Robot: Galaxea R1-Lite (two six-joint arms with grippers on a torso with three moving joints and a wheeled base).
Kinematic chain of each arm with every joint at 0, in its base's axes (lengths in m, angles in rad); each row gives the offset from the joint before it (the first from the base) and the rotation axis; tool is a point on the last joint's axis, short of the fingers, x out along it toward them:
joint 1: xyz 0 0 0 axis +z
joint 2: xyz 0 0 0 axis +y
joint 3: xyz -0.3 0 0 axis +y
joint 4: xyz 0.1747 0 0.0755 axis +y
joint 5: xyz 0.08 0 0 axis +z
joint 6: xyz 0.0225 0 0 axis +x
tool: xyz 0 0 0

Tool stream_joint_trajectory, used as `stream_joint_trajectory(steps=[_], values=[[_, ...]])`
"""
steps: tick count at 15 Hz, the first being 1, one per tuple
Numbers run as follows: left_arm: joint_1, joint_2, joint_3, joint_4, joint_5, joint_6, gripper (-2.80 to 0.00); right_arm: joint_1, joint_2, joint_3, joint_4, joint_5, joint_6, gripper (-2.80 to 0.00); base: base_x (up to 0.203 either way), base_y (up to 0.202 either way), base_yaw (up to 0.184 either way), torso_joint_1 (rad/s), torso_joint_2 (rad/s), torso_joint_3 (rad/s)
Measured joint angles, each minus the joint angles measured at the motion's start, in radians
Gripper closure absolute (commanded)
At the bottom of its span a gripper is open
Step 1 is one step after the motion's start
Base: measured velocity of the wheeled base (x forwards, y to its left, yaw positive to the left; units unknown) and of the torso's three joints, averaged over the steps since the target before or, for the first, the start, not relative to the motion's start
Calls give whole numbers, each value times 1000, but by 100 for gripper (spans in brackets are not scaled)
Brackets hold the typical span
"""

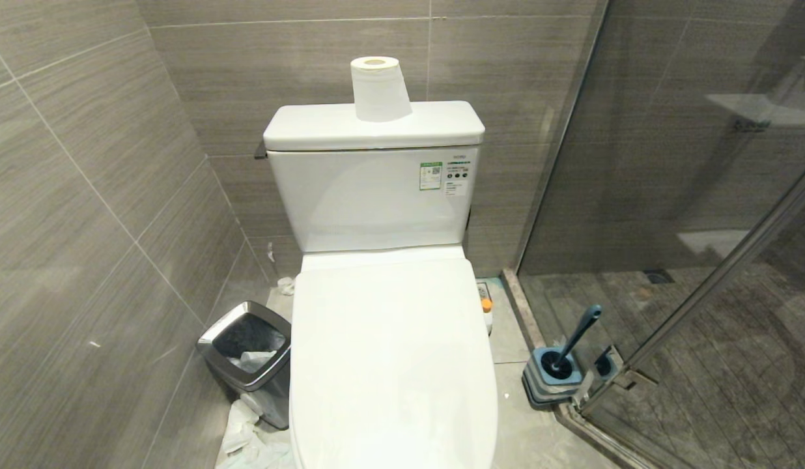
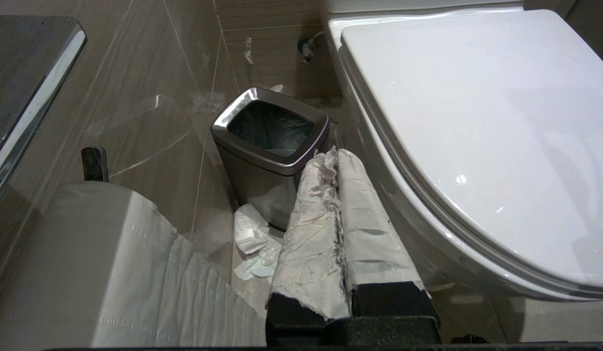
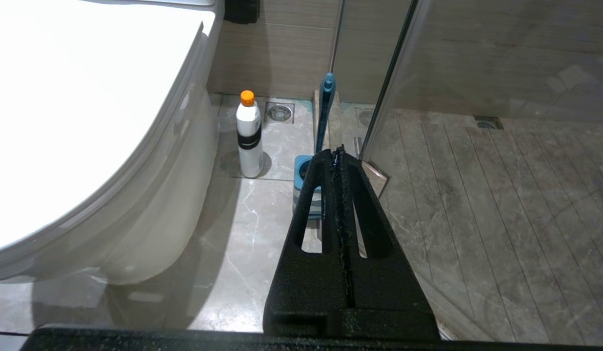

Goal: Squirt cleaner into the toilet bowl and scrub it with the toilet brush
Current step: Use the left hand to lift the toilet lid slightly

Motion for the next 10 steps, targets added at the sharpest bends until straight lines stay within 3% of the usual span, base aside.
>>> stream_joint_trajectory(steps=[7, 10], values=[[0, 0, 0, 0, 0, 0, 0, 0, 0, 0, 0, 0, -1, 0, 0, 0, 0, 0, 0, 0], [0, 0, -32, 10, -8, 36, 0, 0, 0, 0, 0, 0, 0, 0, 0, 0, 0, 0, 0, 0]])
